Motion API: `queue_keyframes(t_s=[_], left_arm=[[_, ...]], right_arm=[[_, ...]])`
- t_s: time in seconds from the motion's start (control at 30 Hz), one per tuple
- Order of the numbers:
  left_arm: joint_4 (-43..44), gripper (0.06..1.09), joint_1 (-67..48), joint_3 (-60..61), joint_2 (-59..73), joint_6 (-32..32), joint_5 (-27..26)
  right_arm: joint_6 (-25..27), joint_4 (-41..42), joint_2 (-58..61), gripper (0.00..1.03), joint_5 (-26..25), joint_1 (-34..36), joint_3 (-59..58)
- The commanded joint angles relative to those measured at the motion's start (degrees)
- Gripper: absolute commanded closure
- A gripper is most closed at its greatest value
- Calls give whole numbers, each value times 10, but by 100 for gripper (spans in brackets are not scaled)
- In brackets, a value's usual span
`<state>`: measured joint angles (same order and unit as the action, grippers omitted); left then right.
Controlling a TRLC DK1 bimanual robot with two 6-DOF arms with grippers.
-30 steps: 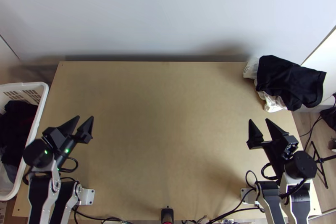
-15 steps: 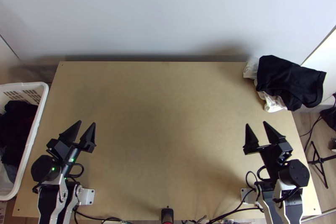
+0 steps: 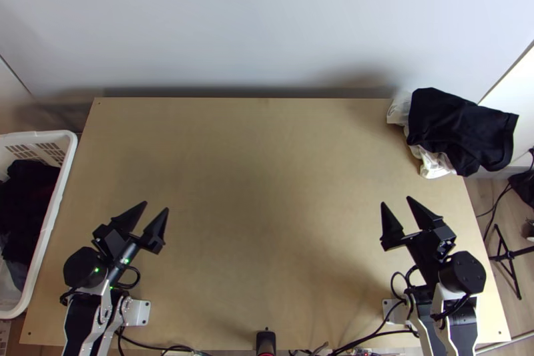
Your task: Fold the t-shirt
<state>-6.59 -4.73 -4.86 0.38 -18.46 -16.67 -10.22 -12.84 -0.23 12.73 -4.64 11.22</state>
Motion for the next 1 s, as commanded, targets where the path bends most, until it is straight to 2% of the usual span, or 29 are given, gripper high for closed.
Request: queue_keyframes(t_s=[0.0, 0.03, 0.2, 0.3, 0.37, 0.97], left_arm=[[-25, 11, -58, 4, -3, 15, 30], [-29, 11, -54, 4, -4, 17, 31], [-37, 11, -37, 5, -4, 18, 61], [-40, 11, -19, 5, -4, 18, 71], [-40, 11, -5, 5, -4, 18, 71], [-40, 11, -5, 5, -4, 18, 71]], right_arm=[[-2, -3, 10, 10, 5, -14, -1], [-3, -3, 10, 4, 5, -14, -1], [-9, 6, 1, 4, 4, -7, -7], [-9, 56, 1, 4, 1, 3, -52], [-9, 21, 12, 4, -3, 3, -59], [-9, 23, 1, 4, -8, 2, -59]])
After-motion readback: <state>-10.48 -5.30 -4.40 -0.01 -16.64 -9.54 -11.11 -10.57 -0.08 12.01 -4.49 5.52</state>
